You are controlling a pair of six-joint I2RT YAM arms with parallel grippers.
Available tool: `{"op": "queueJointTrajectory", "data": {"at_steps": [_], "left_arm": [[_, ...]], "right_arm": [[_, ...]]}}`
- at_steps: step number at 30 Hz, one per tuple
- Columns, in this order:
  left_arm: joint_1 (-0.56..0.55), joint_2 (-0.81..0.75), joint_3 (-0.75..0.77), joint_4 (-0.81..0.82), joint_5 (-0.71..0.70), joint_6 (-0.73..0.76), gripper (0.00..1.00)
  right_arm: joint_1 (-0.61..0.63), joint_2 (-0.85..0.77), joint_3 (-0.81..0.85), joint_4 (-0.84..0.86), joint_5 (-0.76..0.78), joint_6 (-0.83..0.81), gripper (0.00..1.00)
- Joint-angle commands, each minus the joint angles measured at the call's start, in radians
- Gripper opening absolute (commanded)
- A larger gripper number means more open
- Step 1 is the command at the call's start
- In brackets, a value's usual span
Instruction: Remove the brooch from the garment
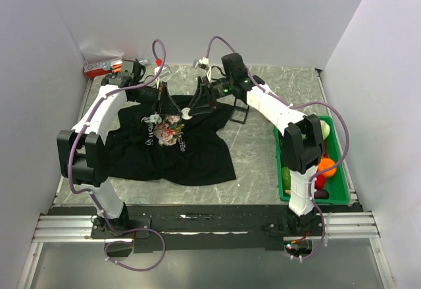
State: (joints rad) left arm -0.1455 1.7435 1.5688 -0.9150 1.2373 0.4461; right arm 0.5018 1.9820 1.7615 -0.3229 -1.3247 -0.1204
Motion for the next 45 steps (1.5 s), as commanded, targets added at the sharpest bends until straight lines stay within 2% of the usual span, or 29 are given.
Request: {"op": "queueJointTrajectory", "data": {"at_steps": [1, 14, 33, 45], "left_arm": [[-0.003, -0.052, 0.010, 0.061, 0.036, -0.015, 0.01], [-0.005, -0.044, 0.027, 0.061, 0.045, -0.018, 0.01], [-0.003, -0.048, 0.036, 0.082, 0.053, -0.044, 0.01], [-0.003, -0.053, 0.037, 0.077, 0.042, -0.034, 0.01]], "right_arm": [[0.014, -0.002, 0.041, 0.016, -0.004, -0.005, 0.47], [0.020, -0.002, 0.038, -0.030, 0.045, -0.054, 0.38], [0.032, 0.001, 0.039, -0.074, 0.107, -0.101, 0.34], [0.029, 0.006, 0.013, -0.018, 0.101, -0.029, 0.27]]}}
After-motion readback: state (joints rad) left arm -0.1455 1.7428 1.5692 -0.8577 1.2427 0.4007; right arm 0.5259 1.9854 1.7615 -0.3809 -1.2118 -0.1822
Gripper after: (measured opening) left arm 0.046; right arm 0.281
